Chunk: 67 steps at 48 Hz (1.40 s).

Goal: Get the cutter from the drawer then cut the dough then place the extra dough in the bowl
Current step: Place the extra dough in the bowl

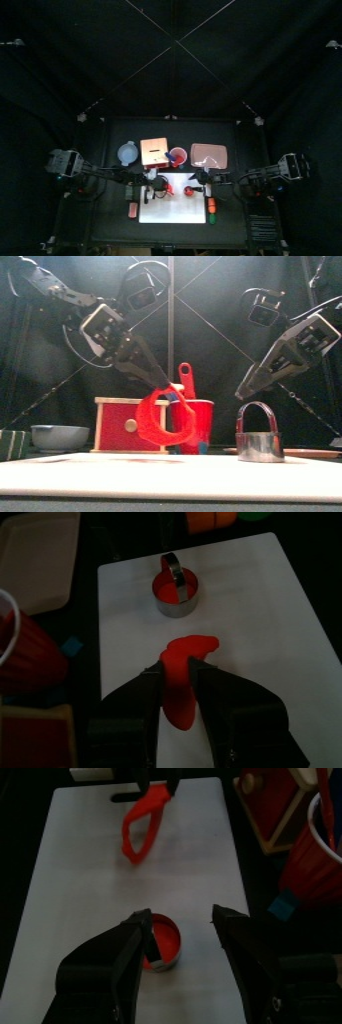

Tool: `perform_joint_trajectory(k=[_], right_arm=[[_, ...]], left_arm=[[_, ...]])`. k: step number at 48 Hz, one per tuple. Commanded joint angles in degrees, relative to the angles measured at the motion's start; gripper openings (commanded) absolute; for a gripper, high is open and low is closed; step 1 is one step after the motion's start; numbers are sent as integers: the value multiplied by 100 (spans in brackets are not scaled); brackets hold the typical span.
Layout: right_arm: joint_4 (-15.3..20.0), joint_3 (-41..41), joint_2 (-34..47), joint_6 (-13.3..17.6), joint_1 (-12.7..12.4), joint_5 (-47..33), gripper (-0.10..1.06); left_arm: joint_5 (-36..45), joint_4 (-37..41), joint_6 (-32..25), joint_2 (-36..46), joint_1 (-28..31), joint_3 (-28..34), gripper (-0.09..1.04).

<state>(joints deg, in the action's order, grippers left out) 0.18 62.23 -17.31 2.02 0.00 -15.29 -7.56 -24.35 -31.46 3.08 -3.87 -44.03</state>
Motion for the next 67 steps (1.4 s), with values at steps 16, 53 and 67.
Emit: perform_joint_trajectory(k=[16, 53, 67], right_arm=[[-9, -88, -149, 9, -114, 18, 87], [18, -123, -158, 9, -149, 114, 87], [18, -123, -158, 0, -149, 176, 86]], left_arm=[[-141, -202, 0, 2733, 316, -1564, 67], [211, 826, -18, 4729, 2979, -2777, 67], [483, 932, 0, 4746, 3806, -3041, 68]])
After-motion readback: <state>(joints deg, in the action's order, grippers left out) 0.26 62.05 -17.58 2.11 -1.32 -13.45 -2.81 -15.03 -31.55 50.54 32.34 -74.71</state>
